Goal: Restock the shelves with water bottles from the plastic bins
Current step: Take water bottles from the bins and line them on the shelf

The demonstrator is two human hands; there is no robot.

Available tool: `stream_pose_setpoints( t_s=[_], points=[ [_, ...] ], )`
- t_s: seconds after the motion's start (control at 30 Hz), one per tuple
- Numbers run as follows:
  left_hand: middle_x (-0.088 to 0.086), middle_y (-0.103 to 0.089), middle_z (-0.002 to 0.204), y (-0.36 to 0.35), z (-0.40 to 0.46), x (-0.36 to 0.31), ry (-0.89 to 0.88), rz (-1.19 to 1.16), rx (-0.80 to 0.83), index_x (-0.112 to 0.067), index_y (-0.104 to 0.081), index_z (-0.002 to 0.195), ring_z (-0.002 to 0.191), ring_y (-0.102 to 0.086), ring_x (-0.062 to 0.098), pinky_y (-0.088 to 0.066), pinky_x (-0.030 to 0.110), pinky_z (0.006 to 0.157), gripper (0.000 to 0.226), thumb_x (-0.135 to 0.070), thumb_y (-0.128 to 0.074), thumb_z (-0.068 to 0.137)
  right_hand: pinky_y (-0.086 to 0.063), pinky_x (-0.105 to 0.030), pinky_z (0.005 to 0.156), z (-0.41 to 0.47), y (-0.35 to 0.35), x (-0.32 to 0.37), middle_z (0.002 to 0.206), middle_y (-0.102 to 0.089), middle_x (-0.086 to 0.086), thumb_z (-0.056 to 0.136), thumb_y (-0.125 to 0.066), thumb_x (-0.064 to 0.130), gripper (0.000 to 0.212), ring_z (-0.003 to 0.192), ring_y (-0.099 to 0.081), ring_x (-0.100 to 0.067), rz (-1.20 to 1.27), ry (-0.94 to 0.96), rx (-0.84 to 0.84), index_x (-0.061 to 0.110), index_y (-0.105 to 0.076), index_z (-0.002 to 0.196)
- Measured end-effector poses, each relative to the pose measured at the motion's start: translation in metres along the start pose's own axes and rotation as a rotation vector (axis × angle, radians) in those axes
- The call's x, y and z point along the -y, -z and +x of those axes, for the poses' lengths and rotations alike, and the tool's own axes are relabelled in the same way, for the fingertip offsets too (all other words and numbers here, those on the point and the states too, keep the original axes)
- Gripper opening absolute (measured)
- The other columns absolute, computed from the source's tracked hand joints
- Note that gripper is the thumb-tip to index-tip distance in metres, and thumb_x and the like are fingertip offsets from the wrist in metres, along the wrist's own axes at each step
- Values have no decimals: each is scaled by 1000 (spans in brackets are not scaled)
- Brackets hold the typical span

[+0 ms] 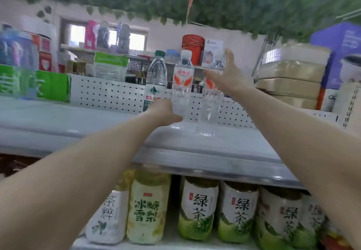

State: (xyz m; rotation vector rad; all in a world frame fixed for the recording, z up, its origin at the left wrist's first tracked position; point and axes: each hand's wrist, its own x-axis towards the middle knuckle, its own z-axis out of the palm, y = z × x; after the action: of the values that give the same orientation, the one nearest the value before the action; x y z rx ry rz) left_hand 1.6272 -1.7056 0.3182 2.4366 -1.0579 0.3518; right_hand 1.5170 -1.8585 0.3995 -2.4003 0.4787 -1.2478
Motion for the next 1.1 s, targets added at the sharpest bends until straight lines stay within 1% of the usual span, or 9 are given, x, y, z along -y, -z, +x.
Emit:
stream_pose_setpoints(
  t_s=[0.07, 0.2, 0.27, 0.37, 0.5, 0.6, 0.67, 0.97, 1.1],
  points=[
    [0, -45, 76, -4, 9, 0, 1, -33, 12, -16, -43, 74, 69, -44, 16, -33, 24, 54, 39, -46, -64, 87, -46, -54, 99, 8, -12, 1, 148, -45, -8, 87, -66, 47, 88, 116, -56, -34, 21, 16, -6, 35, -7, 152],
    [0, -45, 75, -9, 20, 1, 14, -62, 43, -14, -41, 75, 64, -43, 13, -31, 26, 50, 42, -44, -67, 86, -43, -58, 101, 19, -29, -1, 146, -46, -5, 86, -68, 47, 87, 120, -53, -34, 26, 34, -15, 35, -9, 149],
    [1, -46, 79, -10, 23, 2, 20, -83, 63, -10, -44, 89, 69, -45, 15, -33, 26, 51, 42, -43, -70, 85, -44, -58, 100, 23, -32, -5, 144, -48, -6, 86, -67, 48, 85, 118, -55, -35, 8, 48, -14, 35, -10, 148],
    [6, -49, 96, -12, 24, 3, 17, -128, 87, -5, -40, 120, 85, -50, 23, -40, 30, 66, 58, -39, -71, 85, -49, -56, 94, 27, -32, -7, 138, -52, -8, 87, -63, 51, 78, 108, -60, -34, -26, 61, -12, 34, -14, 146],
    [9, -51, 110, -17, 25, 1, 22, -148, 81, 0, -32, 133, 92, -50, 25, -42, 32, 73, 68, -36, -68, 87, -48, -52, 96, 31, -25, -4, 140, -52, -7, 86, -52, 68, 76, 112, -59, -31, -180, 76, -60, 29, -21, 144],
    [9, -49, 106, -17, 23, 0, 21, -137, 68, 0, -31, 134, 92, -50, 25, -41, 31, 71, 67, -35, -67, 89, -41, -49, 101, 31, -23, -4, 147, -45, -7, 90, -61, 55, 77, 126, -49, -30, -249, 121, -46, 25, -20, 148],
    [10, -51, 108, -18, 22, 0, 17, -125, 59, 0, -32, 133, 93, -51, 25, -41, 30, 70, 66, -36, -67, 89, -39, -48, 102, 31, -24, -4, 147, -44, -8, 91, -62, 50, 76, 128, -48, -31, -249, 129, -44, 24, -20, 148],
    [11, -56, 112, -14, 17, 2, 21, -52, 18, -5, -42, 123, 94, -53, 26, -41, 32, 70, 62, -44, -71, 84, -45, -49, 94, 20, -24, -5, 145, -44, -14, 94, -56, 48, 76, 120, -52, -34, -363, 144, -64, 26, -11, 151],
    [13, -58, 110, -2, -1, -8, 13, 0, -117, -4, -44, 120, 89, -49, 25, -37, 31, 71, 56, -39, -70, 86, -50, -46, 85, -18, -6, -17, 138, -46, -17, 97, -50, 47, 68, 109, -57, -34, -523, 246, -61, 26, -14, 151]
  ],
)
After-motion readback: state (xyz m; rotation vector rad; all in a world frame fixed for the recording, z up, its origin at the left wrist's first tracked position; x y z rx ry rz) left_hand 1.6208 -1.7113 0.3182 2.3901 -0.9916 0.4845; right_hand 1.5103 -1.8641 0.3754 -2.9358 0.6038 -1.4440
